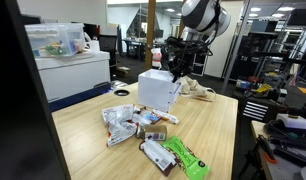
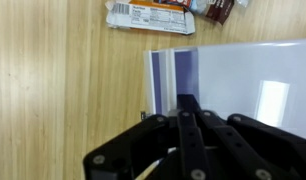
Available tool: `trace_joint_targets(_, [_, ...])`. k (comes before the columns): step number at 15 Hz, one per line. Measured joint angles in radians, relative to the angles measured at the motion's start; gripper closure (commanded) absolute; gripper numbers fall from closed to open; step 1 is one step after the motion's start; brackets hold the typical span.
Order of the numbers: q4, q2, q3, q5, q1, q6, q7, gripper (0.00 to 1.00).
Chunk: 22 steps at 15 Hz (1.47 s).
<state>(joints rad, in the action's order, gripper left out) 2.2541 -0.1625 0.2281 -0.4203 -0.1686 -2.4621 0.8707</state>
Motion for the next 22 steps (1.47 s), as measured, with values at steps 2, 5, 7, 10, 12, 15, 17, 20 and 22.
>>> trace_joint_targets(2, [0.000,0.003,-0.002,-0.019,0.000,0.016,-0.001,1.00])
trace_joint_targets(5, [0.002,0.008,-0.002,-0.023,0.000,0.032,-0.002,1.00])
trace_joint_targets(7, [0.006,0.015,-0.003,-0.023,0.000,0.036,-0.004,1.00])
trace_joint_targets(10, [0.026,0.031,-0.003,-0.023,0.000,0.037,-0.013,1.00])
trace_joint_targets(12, [0.043,0.044,-0.003,-0.023,0.000,0.037,-0.020,1.00])
trace_joint_targets(15, [0.076,0.070,-0.002,-0.023,0.000,0.037,-0.022,1.00])
trace_joint_targets(17, [0.088,0.079,-0.001,-0.022,0.000,0.037,-0.023,1.00])
trace_joint_targets(20, [0.100,0.088,0.002,-0.020,-0.001,0.037,-0.023,1.00])
trace_joint_targets(22, [0.100,0.088,0.002,-0.020,-0.001,0.037,-0.023,1.00])
